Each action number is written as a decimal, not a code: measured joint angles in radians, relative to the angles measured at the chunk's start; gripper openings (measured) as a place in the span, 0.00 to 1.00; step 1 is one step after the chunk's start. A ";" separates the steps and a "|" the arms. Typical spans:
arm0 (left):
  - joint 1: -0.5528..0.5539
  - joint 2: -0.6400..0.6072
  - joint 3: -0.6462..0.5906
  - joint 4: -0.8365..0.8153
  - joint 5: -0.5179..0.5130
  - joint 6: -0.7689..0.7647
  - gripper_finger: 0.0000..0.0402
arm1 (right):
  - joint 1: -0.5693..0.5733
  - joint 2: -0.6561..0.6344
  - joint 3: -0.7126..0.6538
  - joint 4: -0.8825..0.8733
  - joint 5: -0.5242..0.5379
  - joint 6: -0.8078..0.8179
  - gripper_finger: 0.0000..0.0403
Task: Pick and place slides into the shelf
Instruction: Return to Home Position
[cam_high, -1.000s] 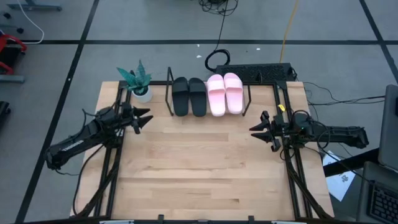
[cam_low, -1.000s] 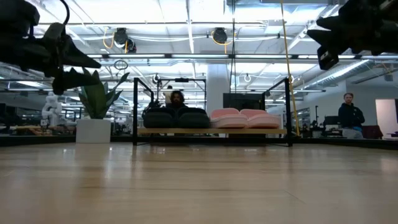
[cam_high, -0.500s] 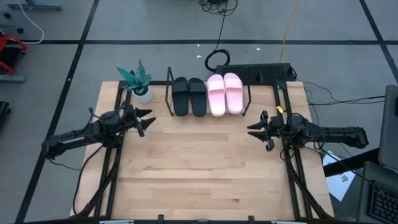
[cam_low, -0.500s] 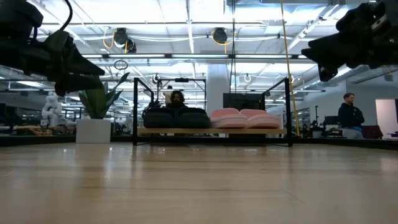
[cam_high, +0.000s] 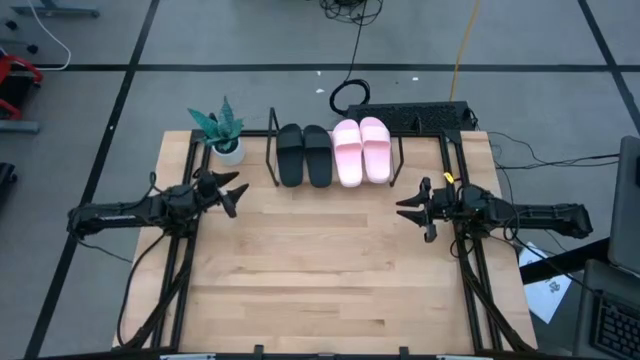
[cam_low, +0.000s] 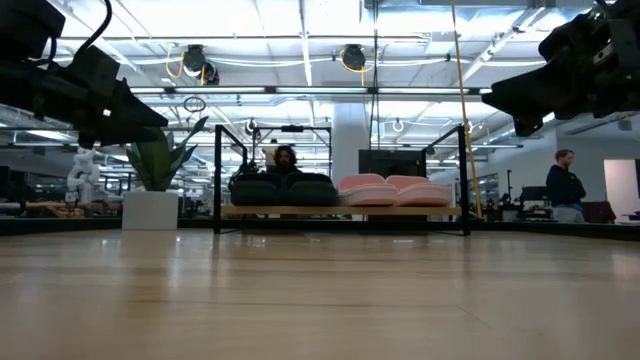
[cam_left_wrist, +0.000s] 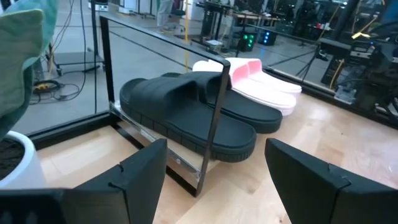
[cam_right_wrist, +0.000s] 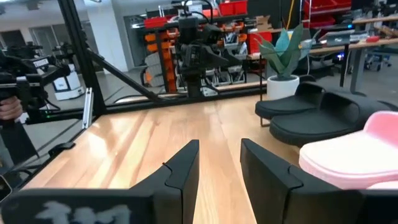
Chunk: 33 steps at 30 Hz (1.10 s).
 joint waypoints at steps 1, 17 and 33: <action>-0.004 0.000 0.000 0.000 0.000 0.000 0.68 | 0.000 0.000 0.000 0.003 0.001 -0.006 0.27; -0.048 0.000 0.000 -0.002 0.030 -0.079 0.68 | 0.000 0.000 -0.001 -0.009 0.008 -0.062 0.27; -0.053 0.000 0.000 0.012 0.034 -0.085 0.68 | 0.000 0.000 -0.002 -0.008 0.000 -0.090 0.27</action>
